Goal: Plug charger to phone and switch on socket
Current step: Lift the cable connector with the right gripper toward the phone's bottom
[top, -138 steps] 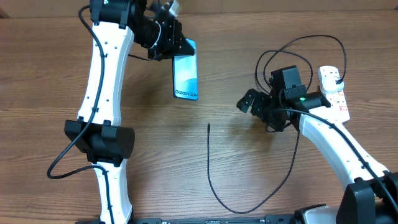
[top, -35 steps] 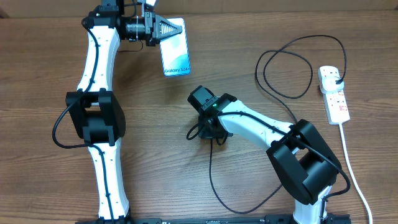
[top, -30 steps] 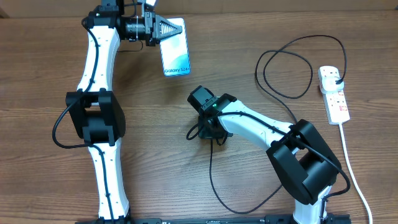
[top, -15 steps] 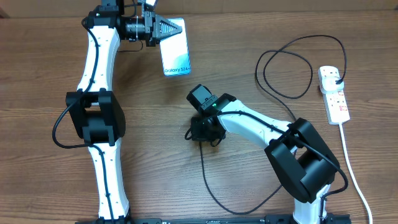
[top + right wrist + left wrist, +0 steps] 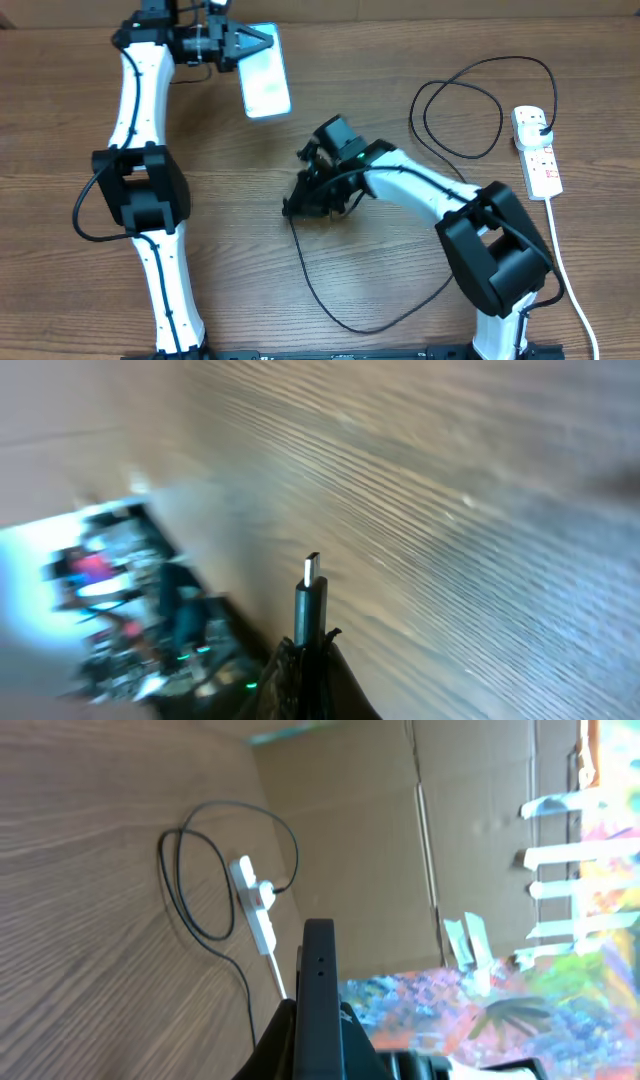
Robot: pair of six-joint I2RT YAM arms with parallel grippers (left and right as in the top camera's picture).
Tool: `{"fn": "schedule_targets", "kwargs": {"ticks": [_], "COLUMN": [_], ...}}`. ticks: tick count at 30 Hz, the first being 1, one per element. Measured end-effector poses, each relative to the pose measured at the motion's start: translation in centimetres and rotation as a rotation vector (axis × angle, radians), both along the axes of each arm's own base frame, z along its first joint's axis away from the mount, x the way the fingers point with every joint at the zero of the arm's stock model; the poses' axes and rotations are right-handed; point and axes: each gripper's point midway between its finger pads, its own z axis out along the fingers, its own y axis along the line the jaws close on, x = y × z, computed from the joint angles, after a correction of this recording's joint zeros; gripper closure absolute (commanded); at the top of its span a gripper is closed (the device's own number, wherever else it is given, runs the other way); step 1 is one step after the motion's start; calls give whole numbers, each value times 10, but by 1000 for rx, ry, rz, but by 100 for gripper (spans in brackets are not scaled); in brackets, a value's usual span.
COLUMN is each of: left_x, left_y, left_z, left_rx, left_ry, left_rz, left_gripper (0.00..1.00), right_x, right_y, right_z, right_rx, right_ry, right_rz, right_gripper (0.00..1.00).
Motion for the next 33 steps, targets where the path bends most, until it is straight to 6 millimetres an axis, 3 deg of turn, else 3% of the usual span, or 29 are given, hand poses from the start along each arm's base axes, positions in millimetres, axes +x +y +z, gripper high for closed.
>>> {"fn": "schedule_targets", "kwargs": {"ticks": [7, 13, 23, 28, 33], "left_x": [5, 7, 29, 43, 47], "left_y": [30, 30, 33, 35, 30], "left_z": [2, 4, 27, 52, 84], "left_rx": [-14, -22, -33, -31, -41], "left_ry": [23, 41, -39, -106, -167], "left_rz": [52, 50, 50, 61, 68], "left_gripper": [95, 96, 96, 95, 96], "right_x": [49, 76, 81, 80, 89], "right_y": [-1, -3, -2, -4, -12], "right_z": [58, 111, 184, 205, 209], "right_rx": [333, 546, 754, 798, 795], "right_ry": [-92, -205, -330, -323, -263], "right_rz": [-10, 13, 73, 60, -2], "right_gripper": [96, 96, 96, 96, 96]}}
